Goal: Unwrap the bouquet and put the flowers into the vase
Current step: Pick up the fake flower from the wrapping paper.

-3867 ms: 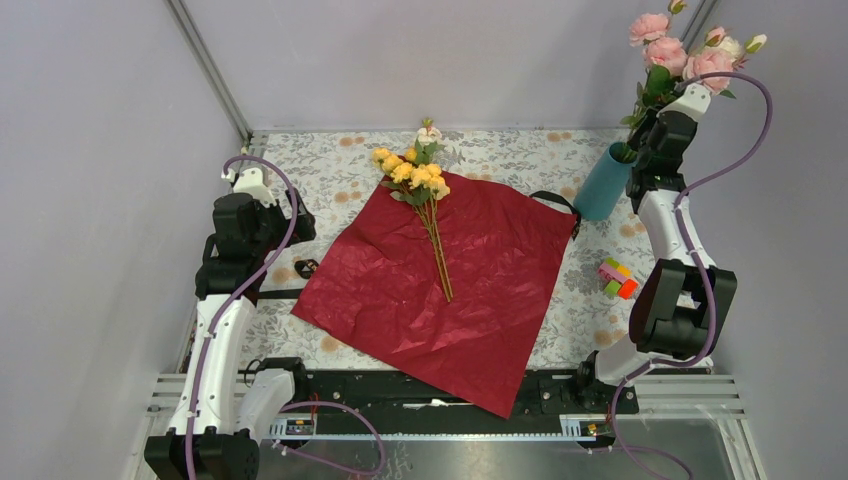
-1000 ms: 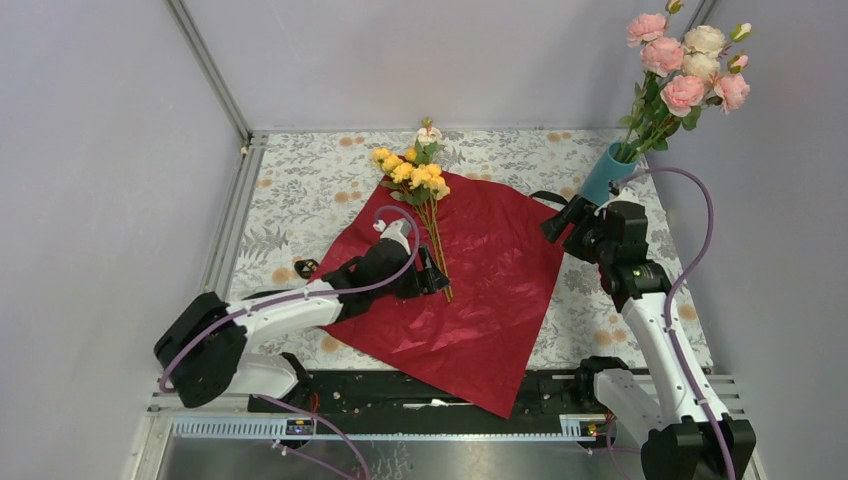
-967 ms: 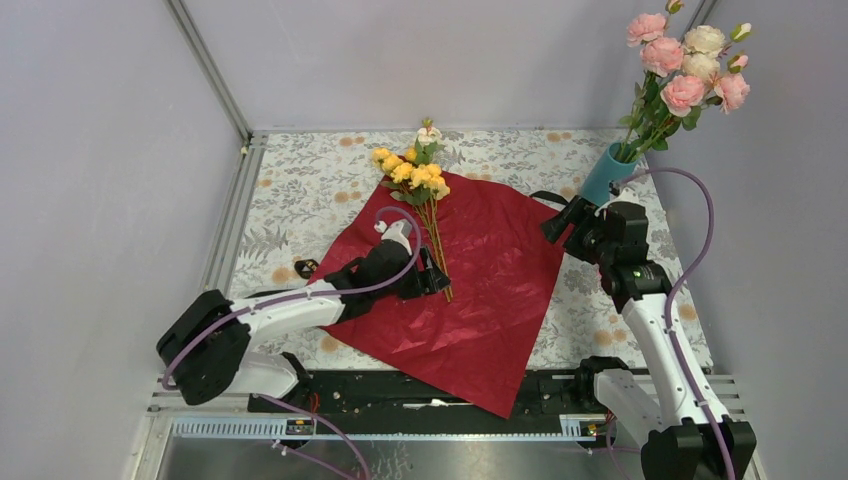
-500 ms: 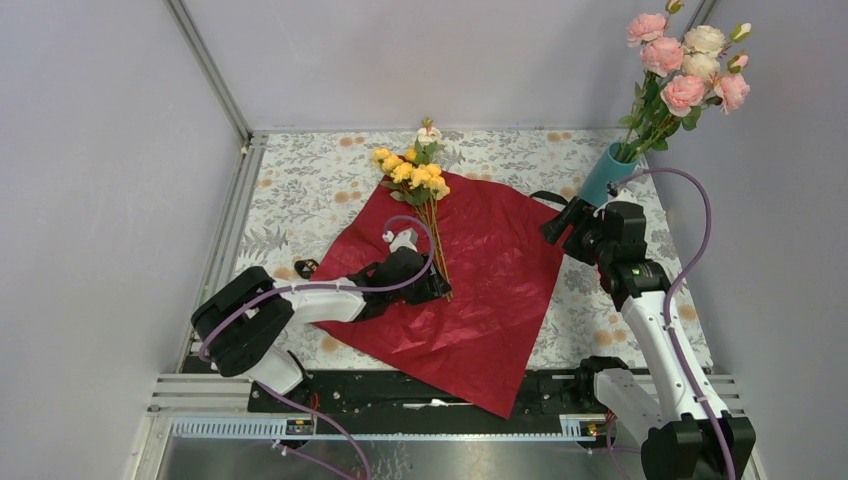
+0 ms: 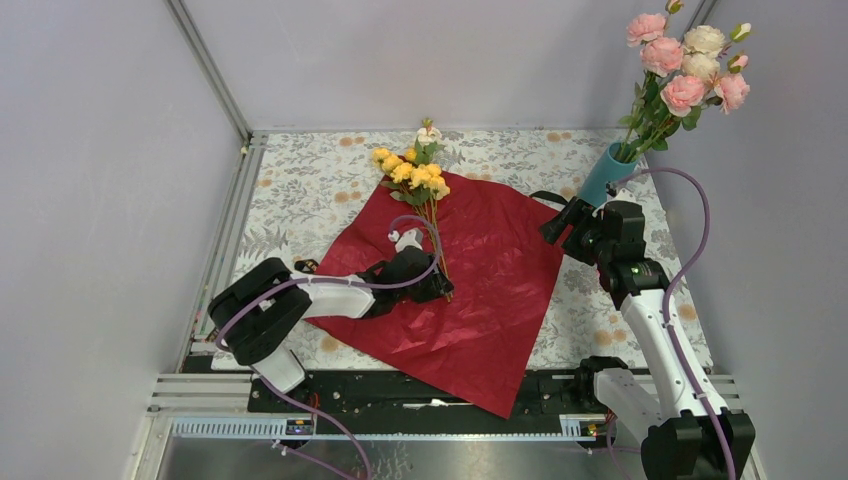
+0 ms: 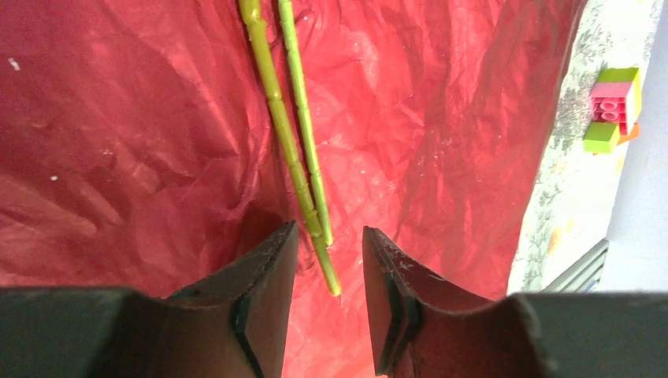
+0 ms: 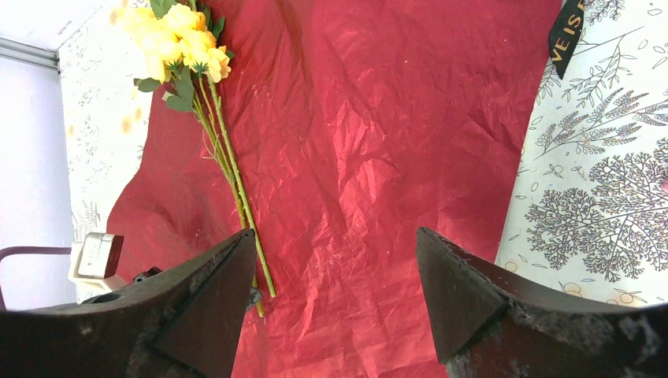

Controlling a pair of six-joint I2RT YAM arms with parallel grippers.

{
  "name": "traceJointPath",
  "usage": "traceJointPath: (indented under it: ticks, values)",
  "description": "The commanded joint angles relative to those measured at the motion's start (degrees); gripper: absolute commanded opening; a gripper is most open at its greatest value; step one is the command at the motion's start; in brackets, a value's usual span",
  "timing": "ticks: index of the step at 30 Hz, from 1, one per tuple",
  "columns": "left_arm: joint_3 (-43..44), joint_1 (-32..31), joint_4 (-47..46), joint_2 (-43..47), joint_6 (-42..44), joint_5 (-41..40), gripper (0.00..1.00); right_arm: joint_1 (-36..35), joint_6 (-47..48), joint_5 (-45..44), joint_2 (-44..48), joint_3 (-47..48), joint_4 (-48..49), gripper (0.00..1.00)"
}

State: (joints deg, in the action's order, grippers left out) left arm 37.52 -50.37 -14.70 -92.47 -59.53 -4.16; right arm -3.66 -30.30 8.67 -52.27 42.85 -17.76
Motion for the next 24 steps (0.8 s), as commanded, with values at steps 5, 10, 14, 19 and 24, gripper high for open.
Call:
traceJointPath:
  ticks: [5,10,14,19,24]
  values:
    - [1.8,-0.3,-6.5,-2.0,-2.7,1.2,0.32,-0.3,0.6,0.6,0.1,1.3,0.4,0.80]
    - [1.6,-0.3,-6.4,-2.9,-3.8,1.4,0.32,-0.3,0.6,0.6,0.3,1.4,0.4,0.80]
    - [1.1,-0.3,-6.4,-3.3,-4.5,1.3,0.32,-0.3,0.6,0.6,0.3,1.5,0.3,0.80]
    - [0.2,-0.3,-7.3,-4.0,-5.3,1.2,0.25,-0.3,0.6,0.6,0.5,1.7,0.2,0.80]
    - [-0.8,-0.3,-6.9,-3.3,-6.3,0.3,0.19,-0.3,0.6,0.6,0.4,1.7,0.2,0.80]
